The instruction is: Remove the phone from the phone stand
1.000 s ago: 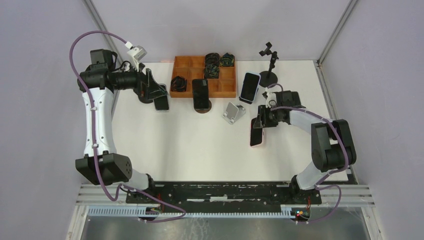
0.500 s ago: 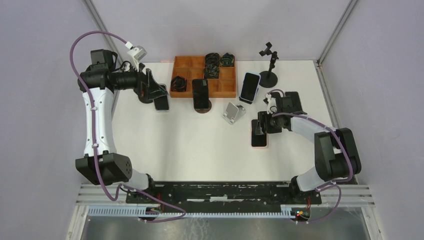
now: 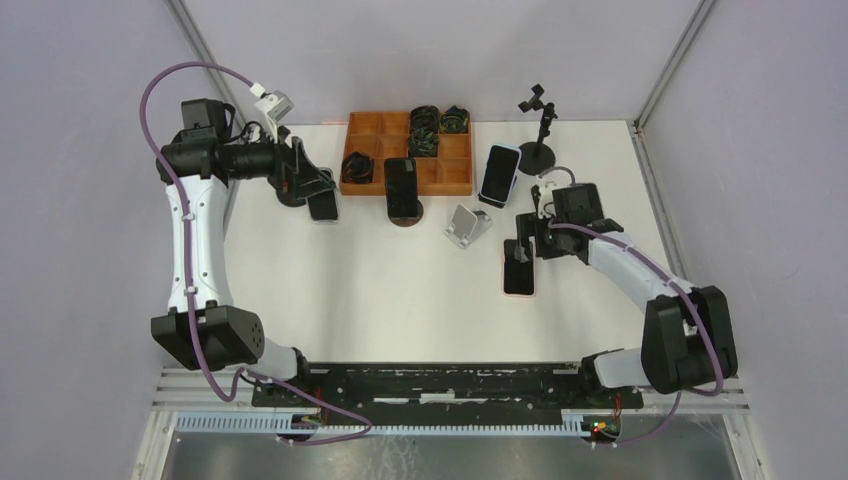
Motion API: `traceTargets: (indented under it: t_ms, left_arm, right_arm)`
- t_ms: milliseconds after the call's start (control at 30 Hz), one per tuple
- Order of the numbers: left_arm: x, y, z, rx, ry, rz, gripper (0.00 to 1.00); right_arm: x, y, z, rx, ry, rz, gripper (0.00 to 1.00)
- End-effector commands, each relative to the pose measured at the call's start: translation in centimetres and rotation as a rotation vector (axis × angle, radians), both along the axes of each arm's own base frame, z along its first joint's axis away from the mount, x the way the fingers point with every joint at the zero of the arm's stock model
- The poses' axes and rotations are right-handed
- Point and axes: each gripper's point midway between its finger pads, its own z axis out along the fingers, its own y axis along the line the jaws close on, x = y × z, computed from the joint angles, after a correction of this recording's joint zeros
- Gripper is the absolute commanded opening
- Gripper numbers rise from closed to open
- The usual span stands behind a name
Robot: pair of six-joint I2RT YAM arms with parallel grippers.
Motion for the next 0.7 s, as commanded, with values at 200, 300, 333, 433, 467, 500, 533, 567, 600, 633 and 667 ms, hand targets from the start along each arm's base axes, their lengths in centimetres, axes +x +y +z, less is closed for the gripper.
traceTargets:
  t_ms: [200, 300, 333, 433, 467, 500, 533, 567, 600, 633, 667]
  left_arm:
    - [0.5, 2.4, 2.3, -0.014, -0.086, 0.127, 1.0]
    - [1.0, 3.9, 3.5, -0.027, -0.12, 0.234, 1.0]
    - [1.3, 4.4, 3.6, -0.025, -0.132, 0.271, 1.0]
    - [1.8, 5.3, 3.0, -0.003, -0.125, 0.327, 1.0]
    - [1.8, 5.4, 2.7, 0.001, -0.113, 0.326, 1.0]
    - [1.9, 5.5, 2.3, 0.006, -0.1, 0.322, 1.0]
    - [1.9, 5.6, 1.9, 0.011, -0.093, 0.32, 1.0]
    - [2.0, 5.7, 1.7, 0.018, -0.094, 0.319, 1.0]
    - [2.0, 5.8, 1.5, 0.024, -0.097, 0.318, 1.0]
    - [2.0, 5.9, 1.4, 0.028, -0.101, 0.315, 1.0]
    - [1.9, 6.1, 1.5, 0.033, -0.108, 0.317, 1.0]
  right_arm:
    - [6.8, 3.8, 19.1, 0.154, -0.527, -0.076, 0.98]
    - [6.7, 4.9, 22.2, 0.281, -0.682, -0.056, 0.98]
    - [6.6, 5.5, 22.9, 0.339, -0.735, -0.035, 0.98]
    - [6.2, 8.3, 23.5, 0.421, -0.773, 0.094, 0.98]
    - [6.4, 9.4, 23.0, 0.381, -0.738, 0.119, 0.98]
    - [7.1, 10.3, 22.8, 0.319, -0.722, 0.147, 0.98]
    - [7.3, 11.4, 22.1, 0.265, -0.698, 0.178, 0.98]
    - [7.4, 12.4, 22.1, 0.24, -0.697, 0.201, 0.98]
    - [7.8, 13.3, 22.1, 0.225, -0.699, 0.221, 0.98]
    - [8.0, 14.2, 22.0, 0.219, -0.699, 0.237, 0.98]
    - [8.5, 14.9, 22.0, 0.218, -0.699, 0.25, 0.98]
